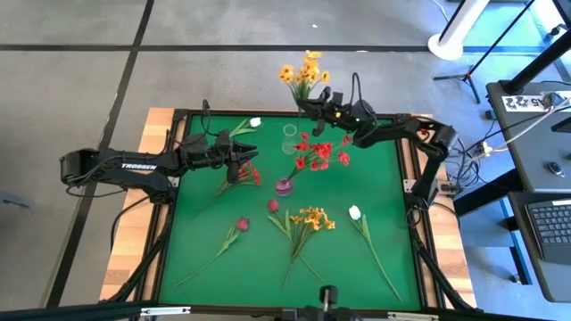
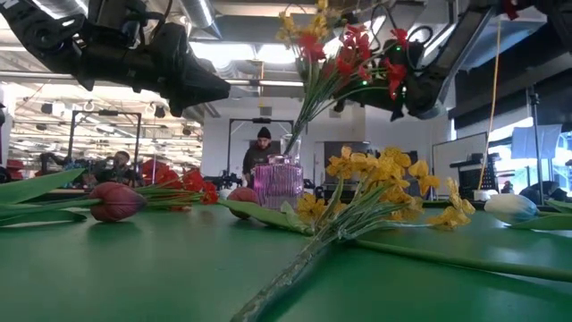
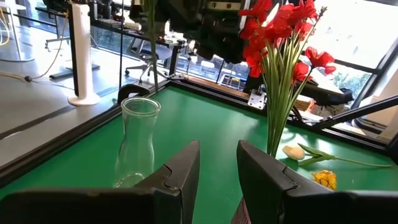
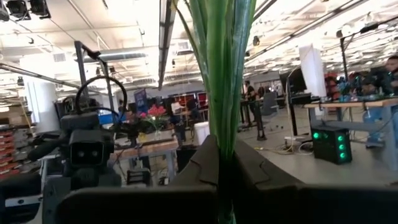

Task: Sort flowers into vase by color
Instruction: Put the top yellow flowers into the transparent vase

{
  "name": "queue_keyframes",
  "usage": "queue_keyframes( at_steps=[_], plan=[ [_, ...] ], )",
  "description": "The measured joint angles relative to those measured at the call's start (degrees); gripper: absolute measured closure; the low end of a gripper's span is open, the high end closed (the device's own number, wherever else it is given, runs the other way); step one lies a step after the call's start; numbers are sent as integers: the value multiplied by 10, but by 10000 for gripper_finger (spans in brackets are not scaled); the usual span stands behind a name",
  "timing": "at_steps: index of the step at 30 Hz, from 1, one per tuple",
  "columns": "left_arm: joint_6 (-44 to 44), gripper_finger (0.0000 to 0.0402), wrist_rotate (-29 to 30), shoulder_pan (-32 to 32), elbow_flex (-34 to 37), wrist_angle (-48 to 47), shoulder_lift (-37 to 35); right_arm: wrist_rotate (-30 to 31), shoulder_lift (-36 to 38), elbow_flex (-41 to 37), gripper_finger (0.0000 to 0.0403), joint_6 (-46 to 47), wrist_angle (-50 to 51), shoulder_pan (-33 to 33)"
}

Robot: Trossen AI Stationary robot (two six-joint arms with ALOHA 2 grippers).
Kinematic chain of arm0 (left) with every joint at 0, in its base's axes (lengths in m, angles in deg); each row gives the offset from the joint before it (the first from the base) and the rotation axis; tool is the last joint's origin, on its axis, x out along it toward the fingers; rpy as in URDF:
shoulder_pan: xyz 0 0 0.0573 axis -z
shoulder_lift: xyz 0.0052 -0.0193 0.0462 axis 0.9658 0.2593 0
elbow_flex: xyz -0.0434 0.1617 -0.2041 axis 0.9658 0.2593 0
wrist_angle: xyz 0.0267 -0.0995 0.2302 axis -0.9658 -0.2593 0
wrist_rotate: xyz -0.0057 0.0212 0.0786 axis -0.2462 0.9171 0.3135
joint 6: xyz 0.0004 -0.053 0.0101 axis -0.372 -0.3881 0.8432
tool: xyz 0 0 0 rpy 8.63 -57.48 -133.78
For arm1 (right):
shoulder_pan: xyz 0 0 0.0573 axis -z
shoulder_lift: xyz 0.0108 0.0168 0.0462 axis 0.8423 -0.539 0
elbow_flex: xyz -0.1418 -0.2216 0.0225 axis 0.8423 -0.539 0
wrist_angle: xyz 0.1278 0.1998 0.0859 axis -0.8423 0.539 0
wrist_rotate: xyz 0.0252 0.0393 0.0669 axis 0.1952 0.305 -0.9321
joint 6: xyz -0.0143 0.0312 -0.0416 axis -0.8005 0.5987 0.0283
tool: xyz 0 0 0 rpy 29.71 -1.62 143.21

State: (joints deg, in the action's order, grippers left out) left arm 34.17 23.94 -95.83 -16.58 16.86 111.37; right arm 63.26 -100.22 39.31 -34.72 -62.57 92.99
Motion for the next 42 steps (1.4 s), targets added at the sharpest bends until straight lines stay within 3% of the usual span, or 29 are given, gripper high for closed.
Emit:
queue_keyframes(
  at_steps=[24, 36, 42],
  plan=[
    [0, 299, 0, 0, 0, -21, 0, -32, -35, 56, 392, -3, 2, -19],
    [-1, 299, 0, 0, 0, -22, 0, -29, -35, 56, 391, -57, 79, -19],
    [-3, 299, 0, 0, 0, -25, 0, -55, -35, 56, 370, -57, 80, -19]
  ],
)
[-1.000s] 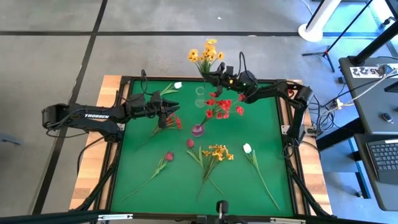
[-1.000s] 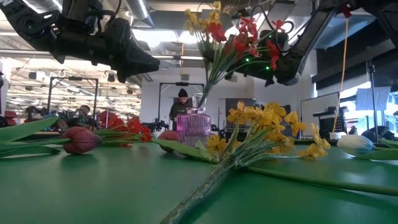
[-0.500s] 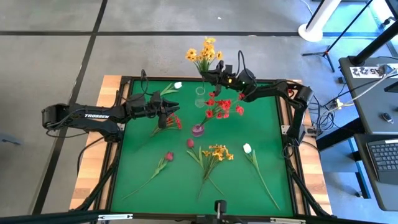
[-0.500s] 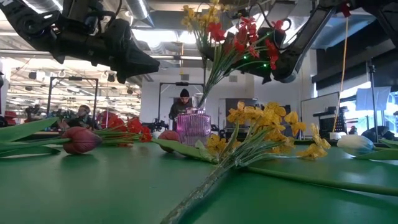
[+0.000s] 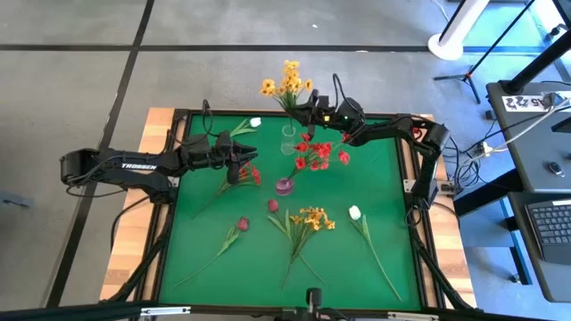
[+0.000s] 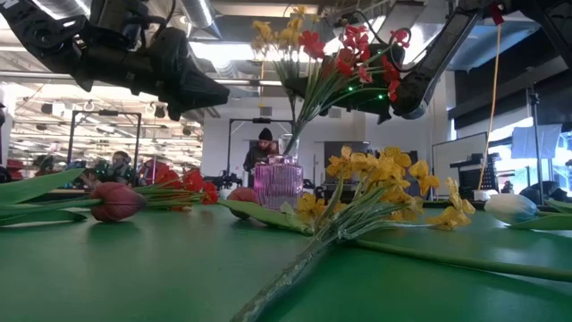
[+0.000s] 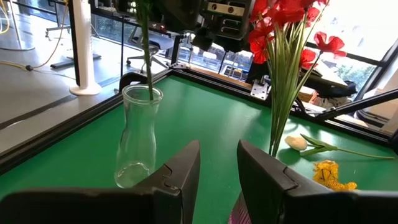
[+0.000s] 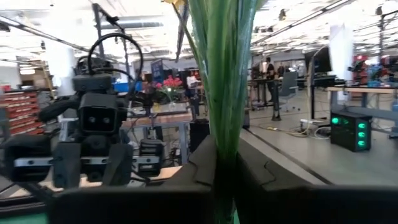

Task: Sort flowers into vase by color
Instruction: Put the top yellow flowers into the transparent vase

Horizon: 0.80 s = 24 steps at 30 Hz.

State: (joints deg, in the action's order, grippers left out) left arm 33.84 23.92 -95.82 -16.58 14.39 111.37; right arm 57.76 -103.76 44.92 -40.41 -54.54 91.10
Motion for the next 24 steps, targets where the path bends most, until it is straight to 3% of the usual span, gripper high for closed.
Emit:
queue_keyframes(
  at_steps=[14, 19, 24],
  plan=[
    [-6, 299, 0, 0, 0, -28, 0, -49, 8, 0, 226, -4, 68, 5],
    [-12, 299, 0, 0, 0, -41, 0, -41, 56, 0, 198, -56, 205, 14],
    [-15, 299, 0, 0, 0, -51, 0, 22, 136, 0, 178, -144, 379, 16]
  ],
)
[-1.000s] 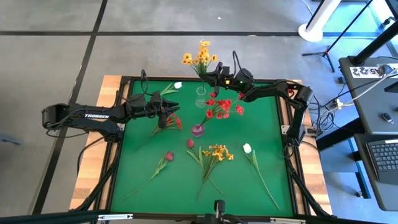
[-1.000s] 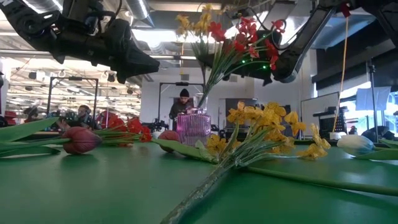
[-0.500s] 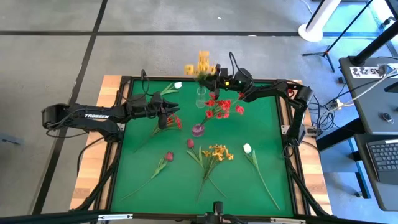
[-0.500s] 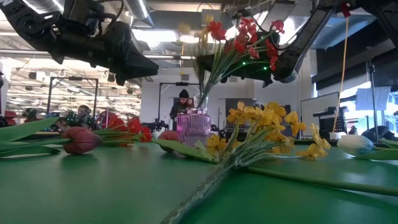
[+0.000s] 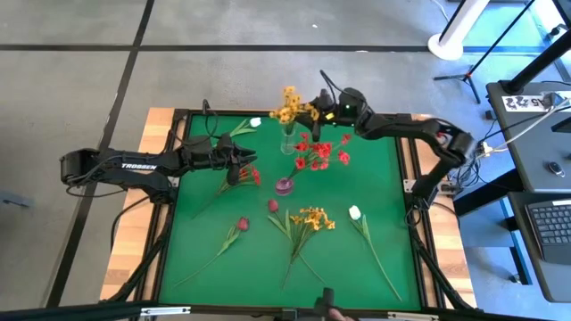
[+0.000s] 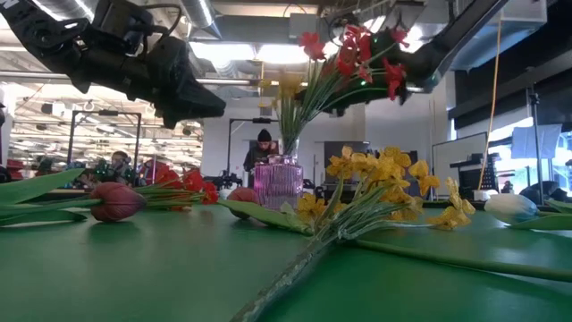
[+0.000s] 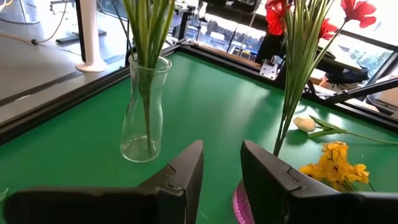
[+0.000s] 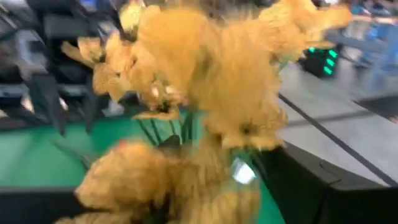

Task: Sort flowers into vase by color
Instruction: Put the top yellow flowers into the transparent vase, then put the top white tulip into the transparent vase

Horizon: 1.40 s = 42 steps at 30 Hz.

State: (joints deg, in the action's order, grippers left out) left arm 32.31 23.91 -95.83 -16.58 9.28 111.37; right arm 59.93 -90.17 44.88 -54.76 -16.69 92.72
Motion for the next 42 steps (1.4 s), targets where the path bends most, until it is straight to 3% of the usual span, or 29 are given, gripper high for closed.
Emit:
queue_keyframes(
  at_steps=[6, 12, 16, 20, 24, 29, 35, 42],
  plan=[
    [0, 299, 3, 0, 0, 0, 0, 55, 92, 0, 161, -50, 154, 0],
    [0, 298, 82, 0, 0, -1, 0, 87, 177, 0, 153, -59, 285, 0],
    [2, 298, 93, -7, 0, -24, 0, 122, 244, 0, 158, -54, 383, -1],
    [0, 298, 105, -26, -23, -124, 0, 135, 312, 0, 172, -16, 469, -1],
    [0, 298, 156, -59, -78, -262, 0, 122, 358, 0, 185, 18, 521, -7],
    [28, 289, 177, -119, -159, -378, 0, 147, 382, 0, 194, 25, 570, -53],
    [69, 246, 162, -173, -252, -510, 28, 152, 393, -1, 194, 63, 608, -153],
    [102, 197, 105, -216, -309, -541, 106, 300, 400, -1, 194, 74, 661, -267]
  ],
)
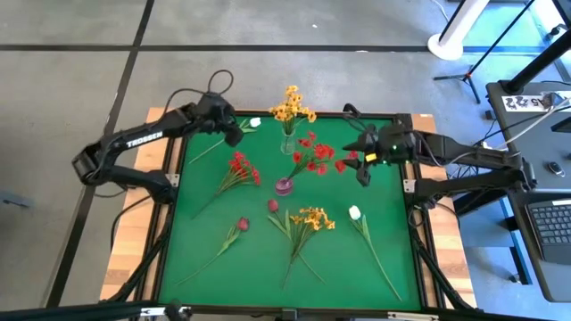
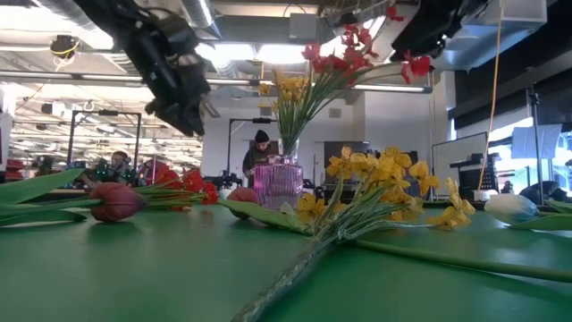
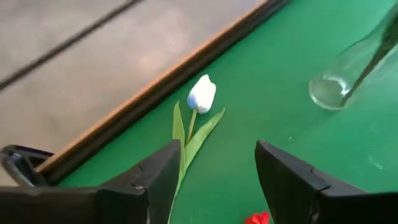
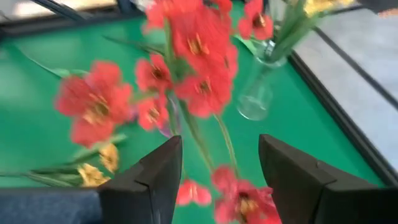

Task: Sort flowers into vase by color
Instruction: Put the top white tulip into the transparent vase

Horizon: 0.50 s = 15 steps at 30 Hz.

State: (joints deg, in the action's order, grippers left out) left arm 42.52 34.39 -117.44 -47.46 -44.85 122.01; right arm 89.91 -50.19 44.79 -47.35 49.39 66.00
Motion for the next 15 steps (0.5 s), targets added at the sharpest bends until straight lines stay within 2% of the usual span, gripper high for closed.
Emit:
queue_keyframes(
  at_steps=[6, 10, 15],
  plan=[
    [35, 188, -30, -38, -19, -18, 99, 88, 0, 0, 194, 14, 40, -40],
    [51, 188, -53, -58, -20, -19, 156, 110, 23, 3, 194, 12, 45, -50],
    [54, 188, -52, -72, -20, -24, 207, 136, 83, 20, 194, 11, 48, -49]
  ],
)
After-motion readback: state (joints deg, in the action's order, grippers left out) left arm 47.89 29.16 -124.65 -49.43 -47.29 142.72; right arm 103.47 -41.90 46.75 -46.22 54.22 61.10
